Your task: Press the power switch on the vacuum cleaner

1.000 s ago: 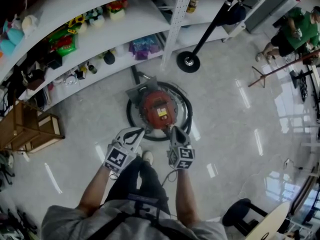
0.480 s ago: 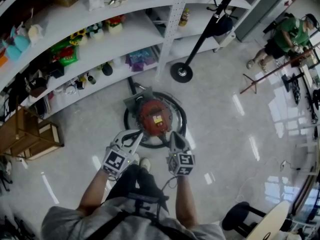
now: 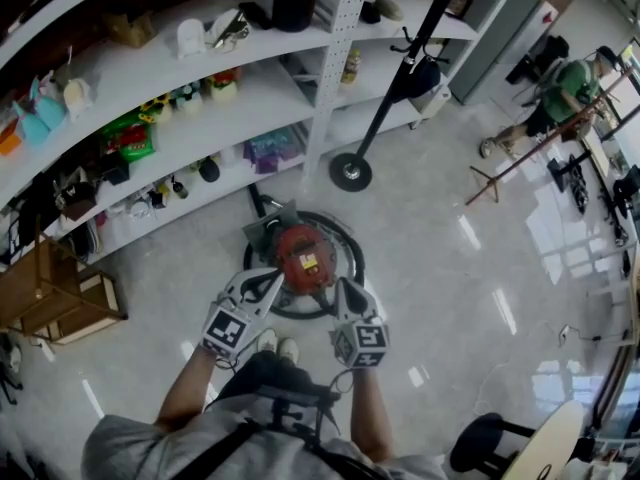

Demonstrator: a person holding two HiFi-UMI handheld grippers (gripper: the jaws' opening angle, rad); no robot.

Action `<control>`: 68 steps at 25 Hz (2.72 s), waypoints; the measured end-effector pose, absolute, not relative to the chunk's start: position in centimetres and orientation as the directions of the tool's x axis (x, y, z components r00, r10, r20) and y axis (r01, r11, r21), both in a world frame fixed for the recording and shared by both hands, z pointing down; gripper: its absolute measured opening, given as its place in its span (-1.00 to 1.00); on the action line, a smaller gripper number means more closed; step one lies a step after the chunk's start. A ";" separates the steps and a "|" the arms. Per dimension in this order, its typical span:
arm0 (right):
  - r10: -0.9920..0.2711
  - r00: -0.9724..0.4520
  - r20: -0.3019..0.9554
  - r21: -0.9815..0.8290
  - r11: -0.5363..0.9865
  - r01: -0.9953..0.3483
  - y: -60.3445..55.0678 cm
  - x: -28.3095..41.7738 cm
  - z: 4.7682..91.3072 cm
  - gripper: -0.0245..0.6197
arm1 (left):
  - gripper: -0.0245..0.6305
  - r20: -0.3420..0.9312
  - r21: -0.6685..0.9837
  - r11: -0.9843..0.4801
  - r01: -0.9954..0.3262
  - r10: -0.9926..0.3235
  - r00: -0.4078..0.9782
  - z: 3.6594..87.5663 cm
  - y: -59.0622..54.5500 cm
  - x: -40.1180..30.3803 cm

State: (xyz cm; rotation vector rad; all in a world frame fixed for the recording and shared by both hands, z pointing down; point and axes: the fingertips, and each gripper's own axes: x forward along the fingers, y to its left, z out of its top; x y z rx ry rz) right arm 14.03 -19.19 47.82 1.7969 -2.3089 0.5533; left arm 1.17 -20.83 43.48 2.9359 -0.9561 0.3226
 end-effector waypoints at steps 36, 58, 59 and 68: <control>-0.959 -0.263 0.101 -0.134 0.249 -0.959 -16.8 14.3 36.0 -0.89 | -0.90 0.048 -0.153 -0.793 -0.590 -0.602 0.797 33.7 -21.2 0.0; -0.964 -0.250 0.095 -0.118 0.239 -0.964 -15.5 13.9 36.0 -0.89 | -0.90 0.053 -0.147 -0.780 -0.608 -0.620 0.783 34.1 -20.4 -1.1; -0.964 -0.250 0.091 -0.124 0.238 -0.963 -15.4 13.7 36.0 -0.89 | -0.90 0.050 -0.146 -0.780 -0.608 -0.620 0.783 34.1 -20.3 -1.2; -0.962 -0.254 0.096 -0.107 0.244 -0.964 -14.7 13.4 35.5 -0.89 | -0.90 0.051 -0.140 -0.782 -0.607 -0.618 0.784 34.2 -19.6 -1.2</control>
